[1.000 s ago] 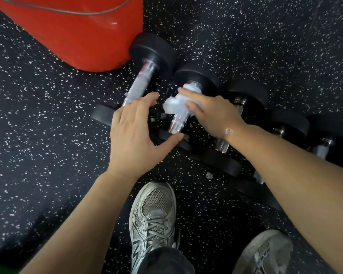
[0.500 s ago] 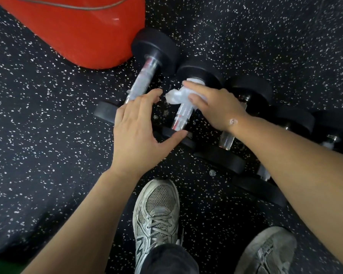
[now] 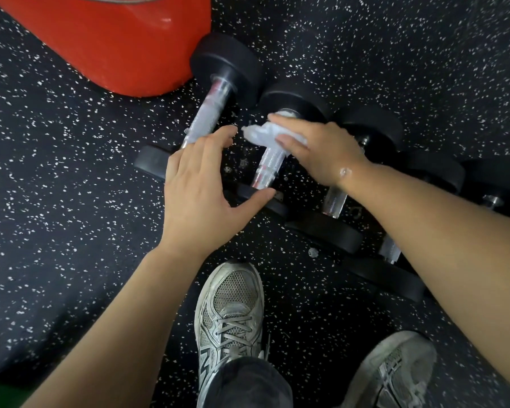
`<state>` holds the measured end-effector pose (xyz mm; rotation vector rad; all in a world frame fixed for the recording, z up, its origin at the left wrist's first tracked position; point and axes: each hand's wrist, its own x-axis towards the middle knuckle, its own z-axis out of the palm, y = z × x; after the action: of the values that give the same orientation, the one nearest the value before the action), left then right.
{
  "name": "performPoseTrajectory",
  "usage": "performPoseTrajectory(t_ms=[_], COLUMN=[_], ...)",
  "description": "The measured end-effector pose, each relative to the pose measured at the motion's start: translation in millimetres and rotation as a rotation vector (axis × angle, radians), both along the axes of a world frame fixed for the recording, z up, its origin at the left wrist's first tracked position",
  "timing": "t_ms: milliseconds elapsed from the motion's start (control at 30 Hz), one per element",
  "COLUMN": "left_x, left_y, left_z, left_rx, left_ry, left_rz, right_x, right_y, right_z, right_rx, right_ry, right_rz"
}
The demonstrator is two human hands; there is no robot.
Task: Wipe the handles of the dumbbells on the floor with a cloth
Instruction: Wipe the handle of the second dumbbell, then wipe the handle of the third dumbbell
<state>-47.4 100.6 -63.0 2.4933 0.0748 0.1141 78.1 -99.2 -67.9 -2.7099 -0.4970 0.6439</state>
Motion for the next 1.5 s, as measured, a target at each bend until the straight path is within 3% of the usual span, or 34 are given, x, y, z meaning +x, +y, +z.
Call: performPoseTrajectory(t_ms=[267,400,567,700,900,1033,1200,1500], left_x=[0.1,0.1,-4.5,-6.7,-5.8,-5.4,-4.1,-4.2], left_y=[-9.8,-30.2,-56.8,-63.7,-65.2,-71.1,-78.1,-80.7], left_z=[4.2,7.2,7.2,5.8,3.8,5.7,7.4,5.7], left_rx=[-0.024,-0.043,-0.044,-0.032,-0.028,-0.021,0.032,0.122], left_ry=[-0.038,-0.076,-0.085,-0.087,-0.072,-0.064,-0.069,-0.054], left_rz=[-0.001,-0.062,-0.163,-0.188,-0.18,-0.197,-0.238,-0.254], right_x=[-3.5,-26.2,-49.6,-51.5,-62.7,-80.9,-83.6,-51.7], right_y=[-18.2,-61.4,-108.9,-115.4,-129.5,-143.4,-129.9,-92.4], right_z=[13.6,26.9,20.4,18.2,16.1,17.0,22.3,-8.0], right_rx=[0.129,0.211,0.027,-0.127,0.004,-0.123,-0.002,-0.082], right_ry=[0.099,-0.009,-0.105,-0.165,-0.386,-0.284,-0.156,-0.092], right_rz=[0.006,-0.084,-0.16,-0.055,0.001,-0.025,-0.211,-0.095])
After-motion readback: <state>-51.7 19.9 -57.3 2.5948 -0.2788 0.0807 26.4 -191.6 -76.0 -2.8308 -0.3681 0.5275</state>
